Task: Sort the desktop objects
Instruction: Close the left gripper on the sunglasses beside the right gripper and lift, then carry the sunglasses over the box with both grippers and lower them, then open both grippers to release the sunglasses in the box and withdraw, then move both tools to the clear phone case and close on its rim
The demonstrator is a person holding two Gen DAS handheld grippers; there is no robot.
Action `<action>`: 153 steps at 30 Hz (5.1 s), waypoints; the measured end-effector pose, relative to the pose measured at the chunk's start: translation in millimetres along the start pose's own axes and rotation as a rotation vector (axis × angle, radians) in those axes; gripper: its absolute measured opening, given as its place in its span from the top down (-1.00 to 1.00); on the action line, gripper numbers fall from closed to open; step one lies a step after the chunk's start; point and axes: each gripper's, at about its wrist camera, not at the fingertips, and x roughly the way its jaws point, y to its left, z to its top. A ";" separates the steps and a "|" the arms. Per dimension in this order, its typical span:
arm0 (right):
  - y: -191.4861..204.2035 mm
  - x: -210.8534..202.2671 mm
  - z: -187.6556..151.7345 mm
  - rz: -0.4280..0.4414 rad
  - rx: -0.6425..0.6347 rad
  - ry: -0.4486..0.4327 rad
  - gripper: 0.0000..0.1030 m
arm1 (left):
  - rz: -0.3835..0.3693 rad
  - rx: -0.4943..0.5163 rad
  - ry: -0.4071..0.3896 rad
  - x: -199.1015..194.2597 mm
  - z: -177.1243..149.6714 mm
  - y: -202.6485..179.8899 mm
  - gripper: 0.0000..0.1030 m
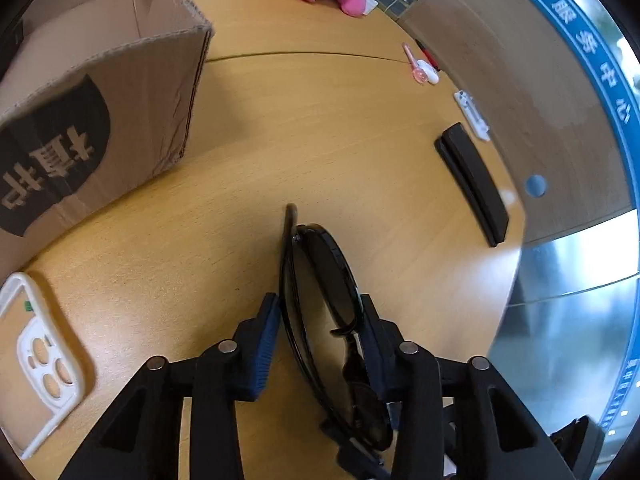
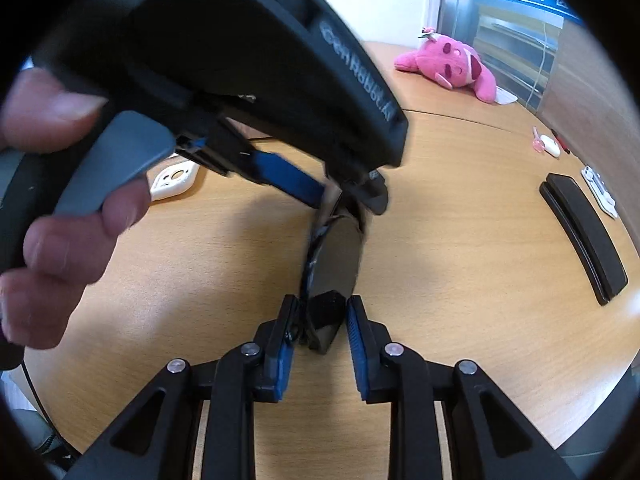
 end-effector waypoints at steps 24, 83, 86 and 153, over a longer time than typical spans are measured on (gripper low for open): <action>-15.6 -30.5 29.5 -0.103 0.112 -0.089 0.59 | -0.042 0.175 -0.148 -62.5 26.2 -43.9 0.31; 60.5 228.3 341.4 0.202 -0.052 0.268 0.58 | 0.080 -0.205 -0.148 -105.5 284.8 280.4 0.31; 56.9 236.7 333.2 0.203 -0.025 0.290 0.59 | 0.098 -0.204 -0.141 -98.3 284.3 278.0 0.22; 79.0 65.1 96.6 0.166 -0.198 0.013 -0.05 | 0.413 -0.277 -0.428 -151.0 -135.3 190.9 -0.43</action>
